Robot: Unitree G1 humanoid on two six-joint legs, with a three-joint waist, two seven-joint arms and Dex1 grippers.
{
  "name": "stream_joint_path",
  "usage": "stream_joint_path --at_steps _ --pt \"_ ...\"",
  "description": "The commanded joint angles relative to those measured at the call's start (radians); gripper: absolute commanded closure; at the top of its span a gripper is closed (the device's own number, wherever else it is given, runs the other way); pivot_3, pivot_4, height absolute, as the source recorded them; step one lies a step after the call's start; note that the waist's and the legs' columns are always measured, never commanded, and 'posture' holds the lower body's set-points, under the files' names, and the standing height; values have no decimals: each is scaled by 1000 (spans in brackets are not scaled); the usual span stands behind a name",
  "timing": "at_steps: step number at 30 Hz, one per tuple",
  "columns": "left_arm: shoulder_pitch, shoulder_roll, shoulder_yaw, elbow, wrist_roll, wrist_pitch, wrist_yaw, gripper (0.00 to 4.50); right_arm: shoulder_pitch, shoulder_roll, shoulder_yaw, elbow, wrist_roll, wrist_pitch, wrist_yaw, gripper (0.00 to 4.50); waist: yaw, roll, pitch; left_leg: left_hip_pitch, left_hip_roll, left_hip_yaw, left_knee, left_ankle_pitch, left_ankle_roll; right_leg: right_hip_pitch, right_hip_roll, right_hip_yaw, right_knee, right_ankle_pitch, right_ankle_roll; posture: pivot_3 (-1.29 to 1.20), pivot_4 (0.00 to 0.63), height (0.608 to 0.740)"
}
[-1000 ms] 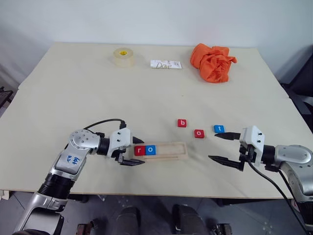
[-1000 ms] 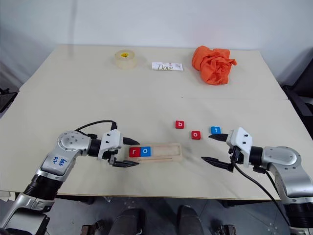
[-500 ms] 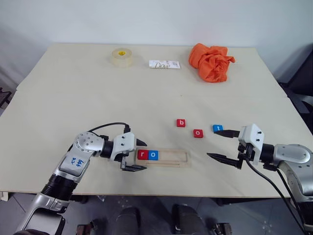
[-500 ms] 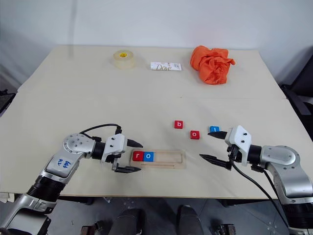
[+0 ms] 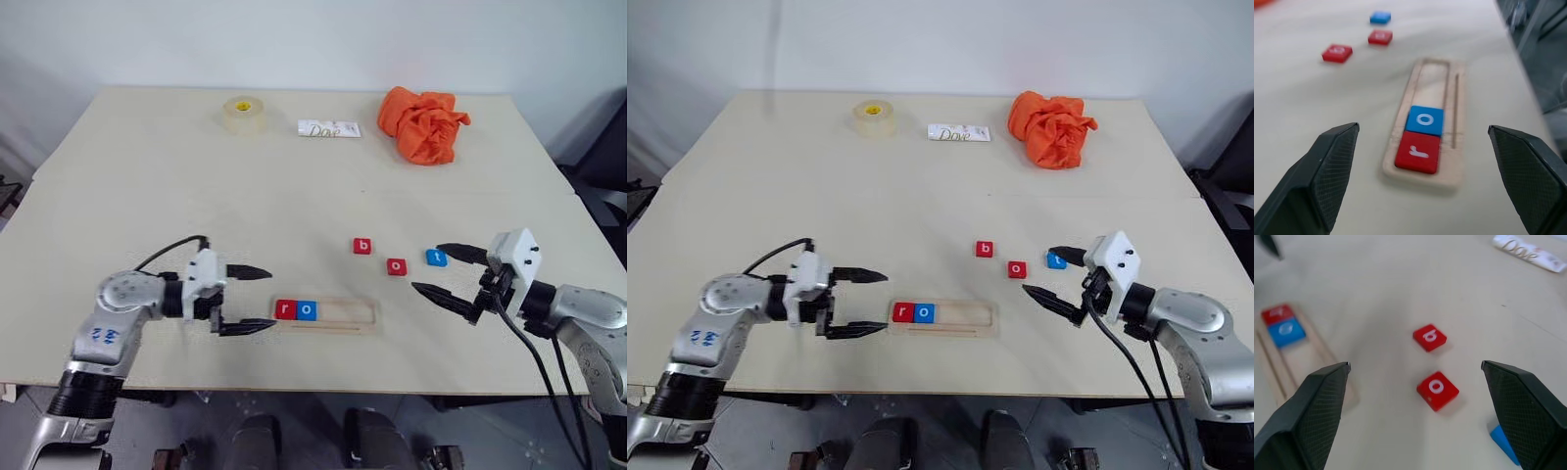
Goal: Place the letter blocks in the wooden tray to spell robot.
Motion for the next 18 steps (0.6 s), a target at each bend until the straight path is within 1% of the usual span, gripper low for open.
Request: stream_joint_path --at_steps 1,3,4,5,7,11,15,18 --pt "15 -2 56 52 -65 -69 -67 12 -11 65 -43 -115 70 149 -191 0 0 0 0 0 0 0 0 0 0 0 0 0 0 0 0 0 150 740" --pt "0 -41 92 130 -92 -189 -125 12 -22 117 -54 -156 113 257 -310 0 0 0 0 0 0 0 0 0 0 0 0 0 0 0 0 0 150 740" --pt "-19 -62 105 176 -85 -245 -120 12 -26 134 -56 -172 135 307 -352 0 2 0 0 0 0 0 0 0 0 0 0 0 0 0 -1 0 150 740" --pt "-36 -80 118 217 -86 -284 -122 12 -28 149 -56 -189 151 345 -385 0 3 0 0 0 0 0 0 0 0 0 0 0 0 0 -1 0 150 740" --pt "-45 -88 124 265 -89 -318 -151 12 -11 172 -43 -241 174 381 -423 0 3 0 0 -1 0 -1 0 0 0 0 -1 0 0 0 -1 0 150 740" --pt "-36 -83 117 317 -81 -329 -176 12 84 173 -44 -329 178 363 -420 0 2 0 0 -1 0 -1 -1 -1 2 0 0 -1 -2 0 -1 0 150 740" --pt "-44 -80 119 336 -82 -331 -184 12 171 160 -50 -341 134 259 -366 0 1 0 0 -1 -1 0 -1 -1 2 0 0 -1 -3 0 0 0 150 740" --pt "-49 -76 115 339 -85 -320 -196 12 213 147 -55 -341 116 230 -349 0 0 0 0 -1 -1 0 -1 -1 2 0 0 -1 -3 0 0 0 150 740"
